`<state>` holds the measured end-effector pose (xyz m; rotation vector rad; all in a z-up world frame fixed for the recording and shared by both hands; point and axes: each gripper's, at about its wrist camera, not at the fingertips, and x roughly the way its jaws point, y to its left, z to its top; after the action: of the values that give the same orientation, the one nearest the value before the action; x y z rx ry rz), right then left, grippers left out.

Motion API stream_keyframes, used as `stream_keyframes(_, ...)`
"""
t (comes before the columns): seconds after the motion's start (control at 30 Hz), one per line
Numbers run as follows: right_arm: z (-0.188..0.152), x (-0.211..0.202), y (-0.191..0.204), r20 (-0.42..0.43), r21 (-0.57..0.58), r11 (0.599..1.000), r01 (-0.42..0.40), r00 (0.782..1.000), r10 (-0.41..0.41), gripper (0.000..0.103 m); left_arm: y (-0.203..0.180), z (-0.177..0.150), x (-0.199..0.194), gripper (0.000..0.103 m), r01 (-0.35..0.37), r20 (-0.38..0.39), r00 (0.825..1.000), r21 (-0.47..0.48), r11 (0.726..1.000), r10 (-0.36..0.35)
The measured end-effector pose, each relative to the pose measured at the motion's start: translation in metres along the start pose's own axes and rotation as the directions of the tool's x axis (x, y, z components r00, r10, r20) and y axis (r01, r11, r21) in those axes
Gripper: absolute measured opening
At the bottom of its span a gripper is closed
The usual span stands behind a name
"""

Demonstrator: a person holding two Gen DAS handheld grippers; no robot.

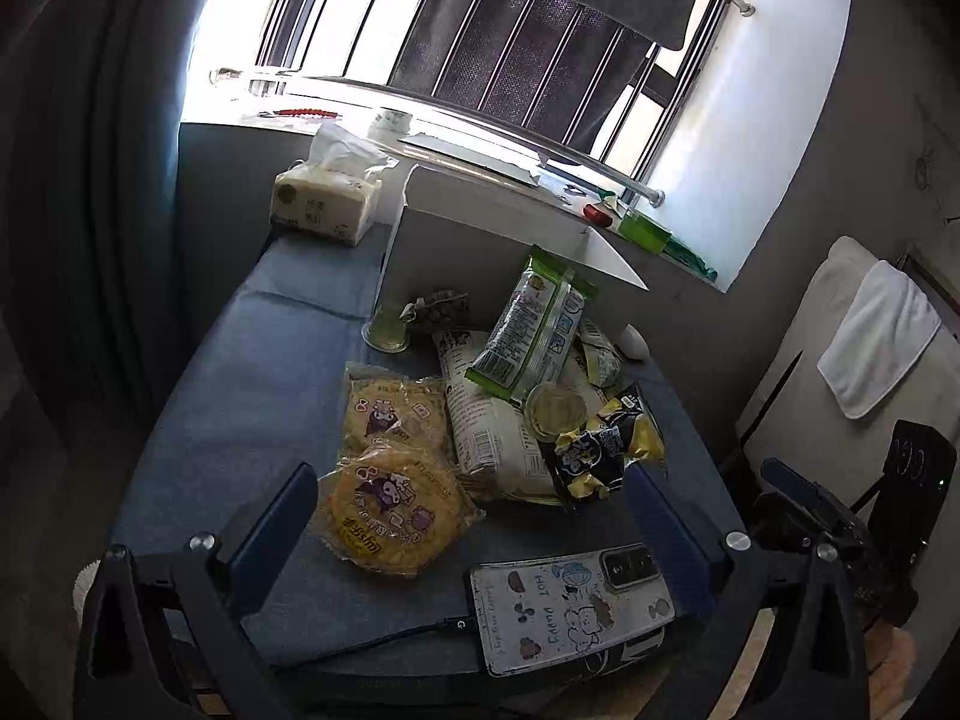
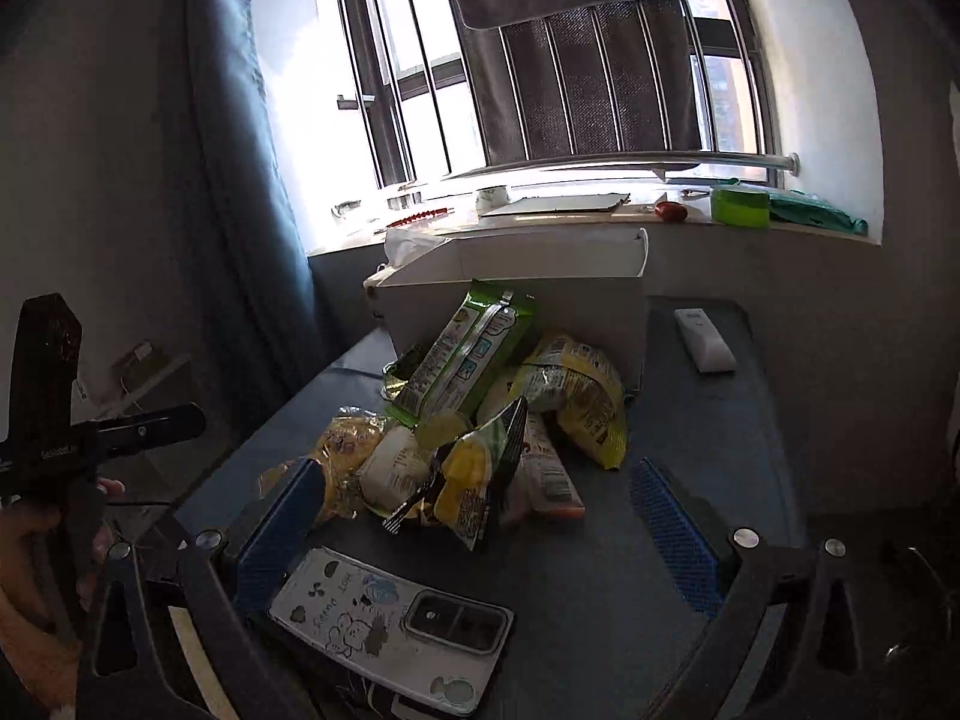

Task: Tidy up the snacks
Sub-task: 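Grasp the round cookie pack with the left gripper while the right grasps a chip bag, then place the cookie pack and chip bag into the white box, open both grippers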

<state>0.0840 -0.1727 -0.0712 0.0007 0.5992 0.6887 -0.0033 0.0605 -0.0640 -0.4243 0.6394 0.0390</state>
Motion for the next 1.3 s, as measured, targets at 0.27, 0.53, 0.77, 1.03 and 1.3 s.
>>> stream_keyframes(0.27, -0.009, 0.029, -0.016, -0.071, 0.14, 0.989, -0.05, 0.996, 0.06, 0.103, -0.006, -0.004, 0.013, 0.103, -0.01, -0.025, 1.0, 0.041, 0.999, 0.011)
stream_keyframes(0.53, -0.002, 0.087, -0.026, -0.163, 0.296, 0.949, -0.11, 0.973, 0.163, 0.103, 0.009, -0.016, 0.018, 0.103, -0.063, -0.063, 0.996, 0.095, 0.994, 0.069)
stream_keyframes(0.77, 0.01, 0.114, -0.015, -0.213, 0.268, 0.961, -0.07, 0.968, 0.13, 0.103, 0.021, -0.025, 0.023, 0.103, -0.115, -0.085, 0.988, 0.142, 0.983, 0.128)
stream_keyframes(1.03, 0.008, 0.112, -0.018, -0.214, 0.25, 0.967, -0.048, 0.971, 0.103, 0.047, 0.022, -0.032, 0.035, 0.103, -0.105, -0.123, 0.984, 0.213, 0.971, 0.133)
stream_keyframes(1.3, 0.015, 0.068, -0.034, -0.118, 0.267, 0.961, -0.068, 0.988, 0.102, 0.046, 0.023, -0.025, 0.074, 0.103, -0.085, -0.219, 0.962, 0.333, 0.939, 0.164)
